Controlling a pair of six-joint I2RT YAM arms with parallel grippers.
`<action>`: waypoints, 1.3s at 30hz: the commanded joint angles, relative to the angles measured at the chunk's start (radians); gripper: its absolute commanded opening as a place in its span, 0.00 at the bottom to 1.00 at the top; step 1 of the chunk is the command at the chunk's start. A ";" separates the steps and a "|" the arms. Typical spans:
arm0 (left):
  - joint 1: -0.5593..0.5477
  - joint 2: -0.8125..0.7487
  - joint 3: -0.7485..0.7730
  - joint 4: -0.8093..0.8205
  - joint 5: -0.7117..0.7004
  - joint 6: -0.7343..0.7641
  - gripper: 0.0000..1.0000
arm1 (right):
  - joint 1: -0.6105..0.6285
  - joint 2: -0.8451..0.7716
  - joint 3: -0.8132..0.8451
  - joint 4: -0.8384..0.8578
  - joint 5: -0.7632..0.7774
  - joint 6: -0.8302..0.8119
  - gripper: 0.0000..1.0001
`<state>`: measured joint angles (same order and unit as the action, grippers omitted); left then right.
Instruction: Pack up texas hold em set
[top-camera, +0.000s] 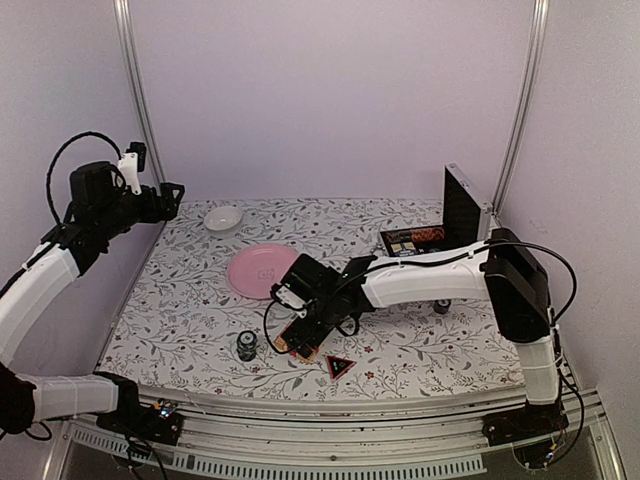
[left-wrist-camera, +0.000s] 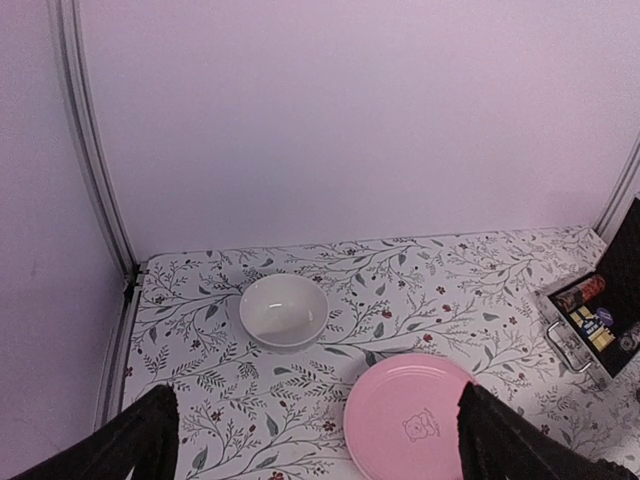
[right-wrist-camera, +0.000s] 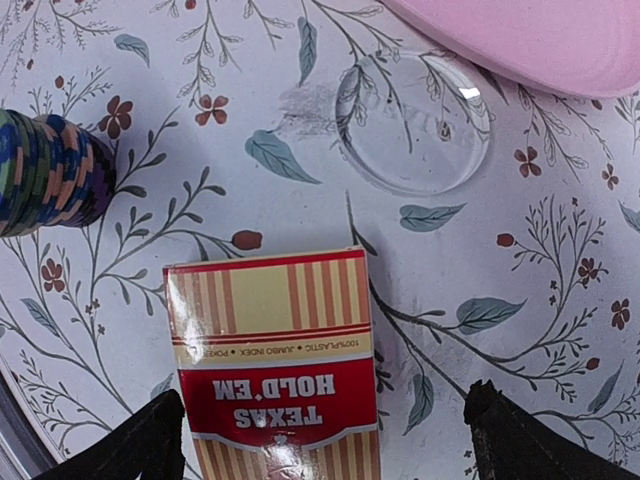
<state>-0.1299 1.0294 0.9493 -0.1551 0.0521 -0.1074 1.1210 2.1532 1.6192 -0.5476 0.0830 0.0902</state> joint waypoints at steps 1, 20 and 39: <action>0.006 0.011 0.019 0.004 0.021 -0.012 0.97 | 0.015 0.027 0.045 -0.011 -0.003 -0.032 0.98; 0.006 0.020 0.019 0.005 0.028 -0.018 0.97 | 0.064 0.087 0.066 -0.059 0.060 -0.038 0.89; 0.006 0.008 0.013 0.011 0.042 -0.014 0.97 | 0.048 0.057 0.093 -0.060 0.049 0.043 0.62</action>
<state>-0.1299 1.0424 0.9493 -0.1551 0.0887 -0.1215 1.1774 2.2402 1.6932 -0.5980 0.1284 0.0990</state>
